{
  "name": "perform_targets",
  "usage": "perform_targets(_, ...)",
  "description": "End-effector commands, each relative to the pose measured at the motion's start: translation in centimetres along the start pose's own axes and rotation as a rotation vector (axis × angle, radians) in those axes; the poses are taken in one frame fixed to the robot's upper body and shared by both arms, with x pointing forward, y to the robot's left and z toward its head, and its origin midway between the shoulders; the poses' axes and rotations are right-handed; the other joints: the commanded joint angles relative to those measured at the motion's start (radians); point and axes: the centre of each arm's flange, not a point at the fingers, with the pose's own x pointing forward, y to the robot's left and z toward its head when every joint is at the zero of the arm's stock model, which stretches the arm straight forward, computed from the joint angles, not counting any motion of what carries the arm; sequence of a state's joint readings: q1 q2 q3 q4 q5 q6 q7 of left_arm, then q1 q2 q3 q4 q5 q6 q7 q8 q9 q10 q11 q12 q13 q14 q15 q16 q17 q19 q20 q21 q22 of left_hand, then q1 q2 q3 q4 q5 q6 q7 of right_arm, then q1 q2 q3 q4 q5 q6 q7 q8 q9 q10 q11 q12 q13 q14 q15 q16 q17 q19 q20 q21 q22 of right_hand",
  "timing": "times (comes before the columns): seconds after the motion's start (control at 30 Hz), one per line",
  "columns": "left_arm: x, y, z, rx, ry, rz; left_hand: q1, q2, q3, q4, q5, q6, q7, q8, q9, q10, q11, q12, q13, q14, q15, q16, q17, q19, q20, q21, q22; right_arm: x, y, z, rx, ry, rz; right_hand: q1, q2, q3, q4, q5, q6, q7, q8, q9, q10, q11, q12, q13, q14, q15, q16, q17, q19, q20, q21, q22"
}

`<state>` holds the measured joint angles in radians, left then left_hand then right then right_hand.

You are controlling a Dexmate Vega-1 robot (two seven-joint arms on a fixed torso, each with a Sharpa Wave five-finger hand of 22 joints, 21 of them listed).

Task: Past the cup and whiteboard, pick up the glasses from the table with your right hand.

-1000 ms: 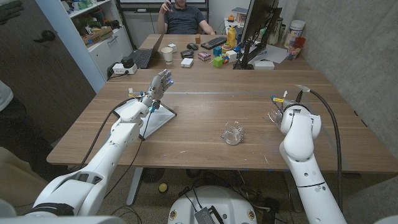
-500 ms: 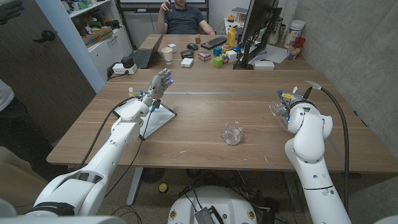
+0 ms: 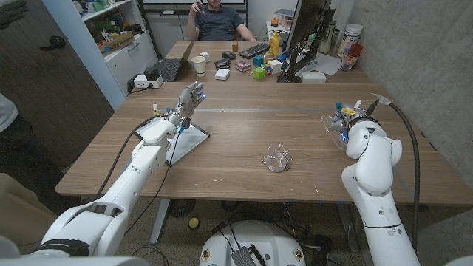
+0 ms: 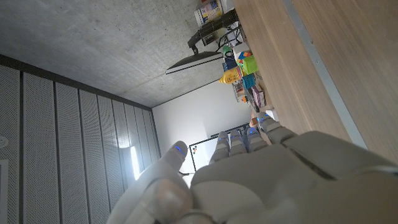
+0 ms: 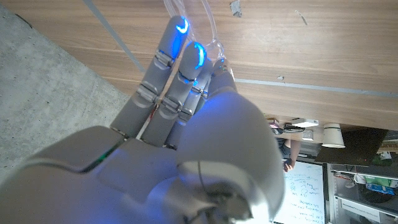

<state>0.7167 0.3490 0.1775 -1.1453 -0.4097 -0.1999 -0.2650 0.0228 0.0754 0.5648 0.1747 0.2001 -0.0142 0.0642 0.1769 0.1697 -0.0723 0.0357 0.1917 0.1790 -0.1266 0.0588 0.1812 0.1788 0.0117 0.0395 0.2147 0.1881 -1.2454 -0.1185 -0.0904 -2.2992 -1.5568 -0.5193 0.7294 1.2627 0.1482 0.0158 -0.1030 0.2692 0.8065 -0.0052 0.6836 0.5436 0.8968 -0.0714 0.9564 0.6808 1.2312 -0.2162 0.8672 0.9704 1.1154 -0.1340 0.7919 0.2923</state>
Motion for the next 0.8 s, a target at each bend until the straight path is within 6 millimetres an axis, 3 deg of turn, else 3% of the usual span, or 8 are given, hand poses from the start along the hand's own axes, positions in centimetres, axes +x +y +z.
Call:
perform_targets(0.03,0.1,0.4,0.1,-0.002,-0.006,0.003,-0.005,0.069,-0.001,-0.001,0.004,-0.004,0.003,0.004,0.004,-0.006,0.001,0.007,0.004,-0.008,0.004,0.004,0.004,0.003,0.01,0.003,0.002,-0.5,-1.2,-0.1,0.049,-0.033,-0.064,0.008,0.001,0.009,-0.001,-0.003,0.041,0.029,0.057,0.003,0.013,0.0,0.001,-0.003,0.01,0.0,-0.004,0.007,-0.005,-0.001,0.01,0.0)
perform_targets(0.8,0.1,0.5,0.3,0.001,-0.014,0.012,-0.004,0.07,-0.003,-0.001,0.004,-0.005,0.005,0.004,0.004,-0.006,0.001,0.007,0.004,-0.008,0.004,0.004,0.004,0.003,0.011,0.004,0.002,-1.6,-3.5,-1.3,0.195,-0.14,-0.236,0.008,-0.004,0.015,0.0,-0.009,0.05,0.034,0.067,0.001,0.031,0.005,0.008,-0.009,0.033,0.001,-0.023,0.038,0.0,0.0,0.046,-0.018)
